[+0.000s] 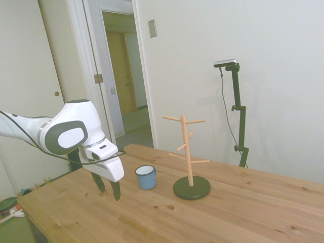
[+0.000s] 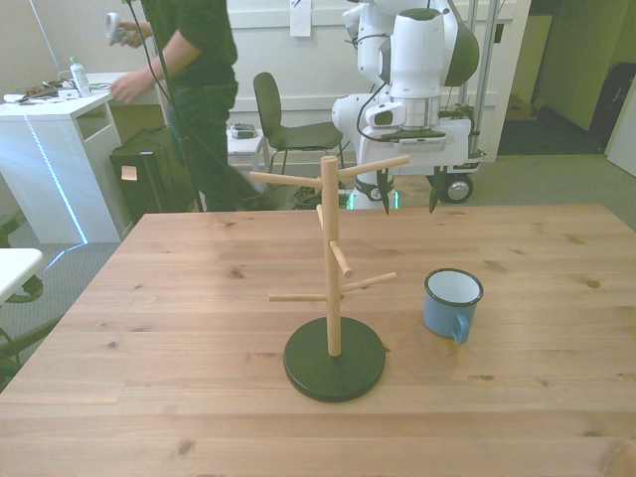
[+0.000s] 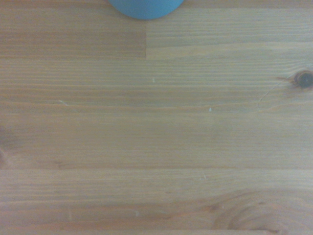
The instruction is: Hang the mug
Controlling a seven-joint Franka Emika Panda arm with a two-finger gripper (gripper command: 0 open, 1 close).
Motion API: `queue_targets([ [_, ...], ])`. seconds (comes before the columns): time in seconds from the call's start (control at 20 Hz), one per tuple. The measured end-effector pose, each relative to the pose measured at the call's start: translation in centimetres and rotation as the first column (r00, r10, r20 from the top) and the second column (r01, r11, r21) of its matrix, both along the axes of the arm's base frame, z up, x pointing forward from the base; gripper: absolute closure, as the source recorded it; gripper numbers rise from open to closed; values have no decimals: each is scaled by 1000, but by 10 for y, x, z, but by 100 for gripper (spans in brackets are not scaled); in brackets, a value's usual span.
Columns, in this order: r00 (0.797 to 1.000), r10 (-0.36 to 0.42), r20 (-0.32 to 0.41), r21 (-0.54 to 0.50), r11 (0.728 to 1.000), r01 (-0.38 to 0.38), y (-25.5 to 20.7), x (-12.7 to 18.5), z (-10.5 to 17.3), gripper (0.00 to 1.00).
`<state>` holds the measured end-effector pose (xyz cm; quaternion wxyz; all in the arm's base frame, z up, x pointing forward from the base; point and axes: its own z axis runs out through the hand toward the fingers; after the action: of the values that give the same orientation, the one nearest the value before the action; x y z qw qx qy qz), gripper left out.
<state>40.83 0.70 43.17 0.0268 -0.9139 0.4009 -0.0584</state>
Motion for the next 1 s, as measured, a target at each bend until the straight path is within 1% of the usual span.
queue_targets([
  [0.05, 1000, 0, -1, 1, 1000, 0, 0, 0, 0, 0],
  [0.15, 1000, -8, 5, 45, 999, 7, -2, 2, 3, 0],
  [0.25, 1000, -12, 22, 86, 996, 10, 4, 7, 15, 0],
  [0.35, 999, 14, 33, 92, 996, -17, 22, 11, 27, 0],
  [0.5, 998, 40, 55, 82, 996, -45, 63, 16, 42, 0],
  [0.6, 997, 39, 61, 82, 996, -44, 89, 22, 47, 0],
  [0.7, 998, 30, 62, 79, 996, -35, 104, 32, 49, 0],
  [0.8, 998, 14, 56, 78, 997, -18, 106, 45, 48, 0],
  [1.0, 998, -17, 53, 67, 998, 14, 93, 75, 47, 0],
])
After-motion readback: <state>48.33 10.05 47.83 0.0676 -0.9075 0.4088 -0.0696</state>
